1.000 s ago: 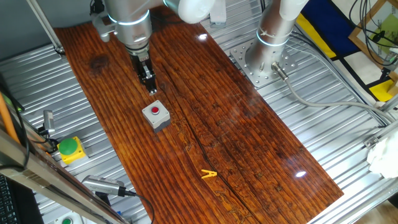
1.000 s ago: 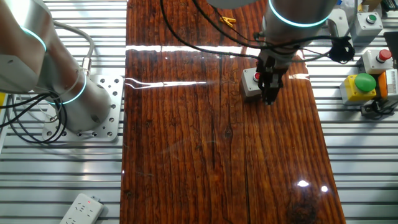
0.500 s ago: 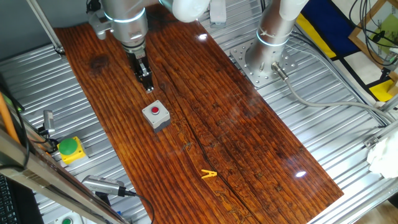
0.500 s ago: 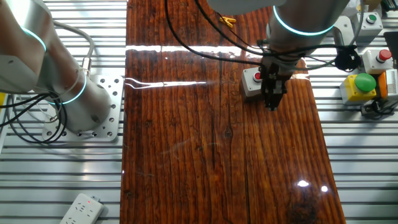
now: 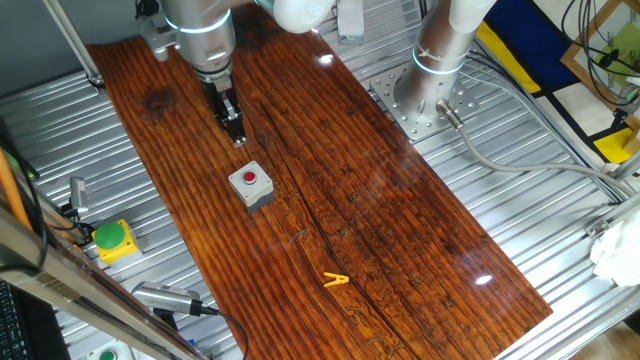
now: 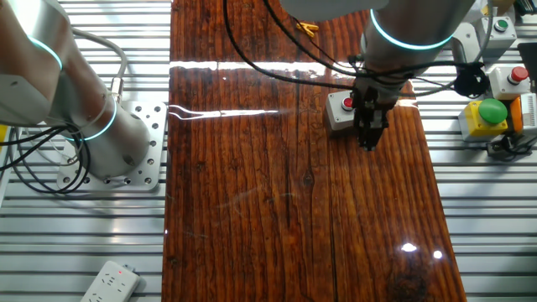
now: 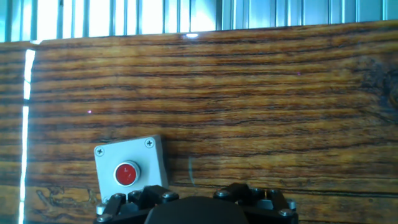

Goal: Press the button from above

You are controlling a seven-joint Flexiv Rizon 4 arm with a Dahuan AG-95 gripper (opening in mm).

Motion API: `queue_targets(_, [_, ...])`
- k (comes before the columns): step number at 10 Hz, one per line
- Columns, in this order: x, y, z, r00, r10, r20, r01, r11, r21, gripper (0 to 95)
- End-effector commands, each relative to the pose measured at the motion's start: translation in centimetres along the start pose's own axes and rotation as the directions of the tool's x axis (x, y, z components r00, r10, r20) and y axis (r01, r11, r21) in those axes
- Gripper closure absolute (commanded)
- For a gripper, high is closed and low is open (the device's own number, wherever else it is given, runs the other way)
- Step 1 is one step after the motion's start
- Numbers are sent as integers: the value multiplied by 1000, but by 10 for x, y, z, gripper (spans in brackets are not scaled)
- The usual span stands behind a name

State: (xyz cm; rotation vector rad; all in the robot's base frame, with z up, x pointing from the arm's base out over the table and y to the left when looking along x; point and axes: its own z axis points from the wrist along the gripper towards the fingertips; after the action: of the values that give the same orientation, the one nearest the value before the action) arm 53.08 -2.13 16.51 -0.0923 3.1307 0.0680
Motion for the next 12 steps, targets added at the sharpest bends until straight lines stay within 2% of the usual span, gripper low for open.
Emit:
queue_targets(1, [0,-1,1,999,-35,12,35,999,-11,380])
queue_targets(3, [0,-1,0,998,-64,3,64,998,-9,380])
queue_targets(7, [0,-1,0,998,-56,-8,56,998,16,380])
queue_targets(10, [0,-1,0,999,-41,-19,41,999,16,380])
queue_targets(12, [0,-1,0,995,-101,-19,101,995,14,380])
